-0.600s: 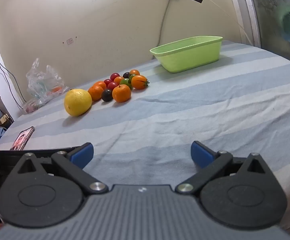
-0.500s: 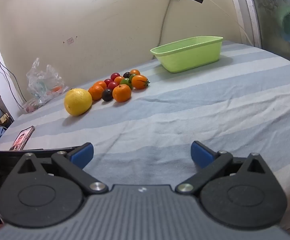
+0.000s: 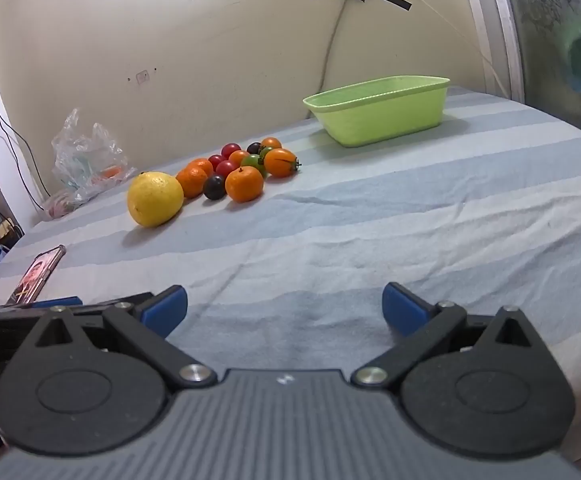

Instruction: Organize fruits

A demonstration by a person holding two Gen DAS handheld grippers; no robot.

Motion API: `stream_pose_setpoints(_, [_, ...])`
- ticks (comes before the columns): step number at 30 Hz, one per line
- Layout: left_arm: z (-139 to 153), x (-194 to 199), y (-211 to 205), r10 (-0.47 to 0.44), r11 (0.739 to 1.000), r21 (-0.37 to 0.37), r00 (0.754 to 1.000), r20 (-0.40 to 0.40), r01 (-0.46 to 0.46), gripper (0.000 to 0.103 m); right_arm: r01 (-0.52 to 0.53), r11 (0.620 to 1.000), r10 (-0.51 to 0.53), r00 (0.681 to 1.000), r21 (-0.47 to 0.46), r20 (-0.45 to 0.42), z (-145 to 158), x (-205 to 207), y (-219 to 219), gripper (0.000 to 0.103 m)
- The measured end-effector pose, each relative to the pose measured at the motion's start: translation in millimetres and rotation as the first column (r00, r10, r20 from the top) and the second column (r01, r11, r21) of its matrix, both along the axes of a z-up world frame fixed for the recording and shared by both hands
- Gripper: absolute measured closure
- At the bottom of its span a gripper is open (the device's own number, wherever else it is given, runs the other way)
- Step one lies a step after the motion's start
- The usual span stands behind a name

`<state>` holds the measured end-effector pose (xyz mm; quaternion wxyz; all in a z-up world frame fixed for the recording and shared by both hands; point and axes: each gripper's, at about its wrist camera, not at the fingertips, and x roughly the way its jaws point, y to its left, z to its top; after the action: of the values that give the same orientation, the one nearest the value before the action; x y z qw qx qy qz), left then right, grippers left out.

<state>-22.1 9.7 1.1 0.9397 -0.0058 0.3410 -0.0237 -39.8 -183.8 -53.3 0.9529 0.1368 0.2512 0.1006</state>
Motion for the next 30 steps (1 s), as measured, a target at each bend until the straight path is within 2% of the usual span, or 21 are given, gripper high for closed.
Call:
stream_pose_setpoints(6, [-3.6, -3.1, -5.5, -0.009, 0.999, 0.049, 1.0, -0.005, 0.009, 0.0, 0.01, 1.0, -0.01, 1.0, -0.016, 0.0, 0.8, 1.2, 4.6, 0.0])
stream_pose_setpoints(13, [-5.7, -5.2, -4.5, -0.018, 0.998, 0.052, 1.0, 0.008, 0.018, 0.0, 0.018, 1.0, -0.018, 1.0, -0.022, 0.0, 0.8, 2.2, 5.2, 0.0])
stream_pose_setpoints(17, [-5.8, -7.2, -1.1, -0.017, 0.999, 0.033, 1.0, 0.02, 0.016, 0.0, 0.023, 0.999, -0.023, 1.0, -0.036, 0.0, 1.4, 4.0, 8.1, 0.0])
stream_pose_setpoints(20, [-3.7, -6.8, 6.9, -0.02, 1.0, -0.01, 0.999, 0.034, 0.02, 0.0, 0.025, 0.999, -0.025, 1.0, -0.028, 0.002, 2.5, 6.2, 7.7, 0.0])
stream_pose_setpoints(23, [-0.1, -4.3, 20.4, 0.04, 0.999, -0.032, 0.997, 0.067, -0.038, 0.0, 0.026, 0.999, -0.026, 1.0, -0.024, 0.008, 3.4, 7.4, 8.0, 0.0])
stream_pose_setpoints(26, [6.7, -4.6, 36.2, 0.106, 0.994, -0.036, 0.986, 0.127, -0.102, 0.0, 0.002, 0.998, -0.001, 1.0, -0.055, 0.017, 5.8, 12.2, 15.1, 0.007])
stream_pose_setpoints(30, [9.9, -6.2, 52.7, 0.162, 0.987, -0.009, 0.97, 0.183, -0.163, 0.0, -0.038, 0.992, 0.048, 0.996, -0.124, 0.077, 14.2, 20.9, 31.0, 0.018])
